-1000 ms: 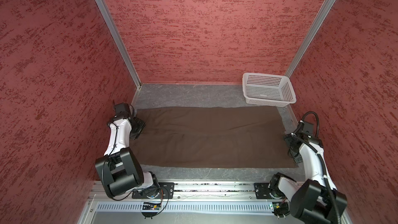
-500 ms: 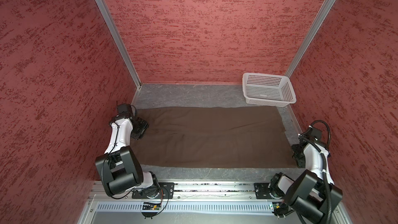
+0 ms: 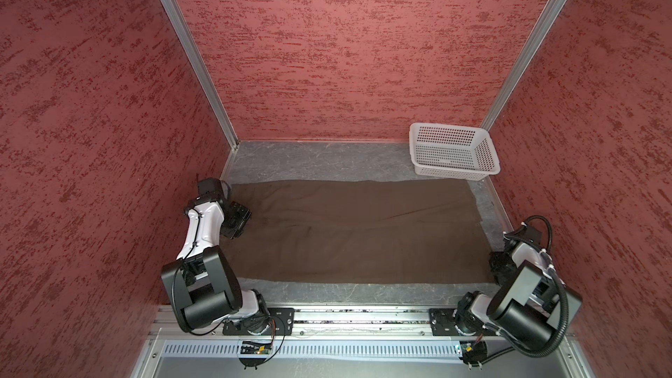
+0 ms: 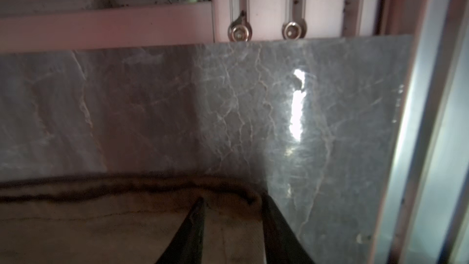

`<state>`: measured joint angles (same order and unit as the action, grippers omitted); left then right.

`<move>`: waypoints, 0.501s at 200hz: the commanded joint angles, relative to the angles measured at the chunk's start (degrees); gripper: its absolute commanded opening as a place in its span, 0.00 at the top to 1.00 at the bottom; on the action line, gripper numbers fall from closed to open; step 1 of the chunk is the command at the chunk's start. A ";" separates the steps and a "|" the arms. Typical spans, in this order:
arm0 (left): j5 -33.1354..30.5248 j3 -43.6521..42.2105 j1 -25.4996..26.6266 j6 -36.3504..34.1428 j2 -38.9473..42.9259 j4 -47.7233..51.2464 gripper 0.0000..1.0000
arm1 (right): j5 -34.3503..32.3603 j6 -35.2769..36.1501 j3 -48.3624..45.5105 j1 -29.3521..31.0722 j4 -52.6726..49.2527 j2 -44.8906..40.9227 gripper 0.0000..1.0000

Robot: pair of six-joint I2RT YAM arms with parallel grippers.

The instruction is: Fold and stack the trousers

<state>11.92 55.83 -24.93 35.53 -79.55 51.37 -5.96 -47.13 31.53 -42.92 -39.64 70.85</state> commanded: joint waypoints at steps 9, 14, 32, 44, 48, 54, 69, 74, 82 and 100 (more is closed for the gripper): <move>-0.87 -1.46 -1.90 -1.16 1.23 0.13 0.48 | 3.01 0.13 -2.79 -0.59 4.55 1.55 0.94; -0.84 -1.55 -2.21 -1.16 1.33 0.13 0.48 | 3.30 0.40 -2.71 -0.59 4.49 1.43 0.99; -1.86 -2.05 -2.67 -1.50 1.29 -0.04 0.47 | 4.72 1.54 -1.79 -0.69 3.75 0.12 1.00; -3.63 -2.29 -2.77 -1.95 0.86 0.44 0.47 | 6.54 2.64 -1.15 -0.69 3.75 -1.23 1.00; -4.17 -2.35 -2.88 -1.95 0.72 0.70 0.47 | 7.07 2.90 -0.83 -0.73 3.69 -1.76 1.00; -4.76 -2.39 -2.92 -1.91 0.53 1.12 0.47 | 7.88 3.42 -0.33 -0.68 3.59 -2.50 1.00; -5.65 -2.88 -3.02 -1.35 0.62 1.67 0.35 | 10.58 5.38 0.99 -0.75 4.21 -4.05 1.00; -6.00 -3.03 -3.02 -0.98 0.77 1.87 0.32 | 11.47 5.79 1.49 -0.70 4.29 -4.44 1.00; -6.49 -3.38 -3.02 -0.51 1.03 2.01 0.27 | 12.91 6.60 2.35 -0.74 4.23 -4.84 1.00; -8.77 -4.41 -3.02 0.68 1.39 1.96 0.20 | 15.48 9.04 4.21 -0.71 4.00 -5.18 1.00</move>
<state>7.11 52.82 -27.49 35.05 -79.48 52.34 4.08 -41.85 32.32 -43.40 -36.75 66.83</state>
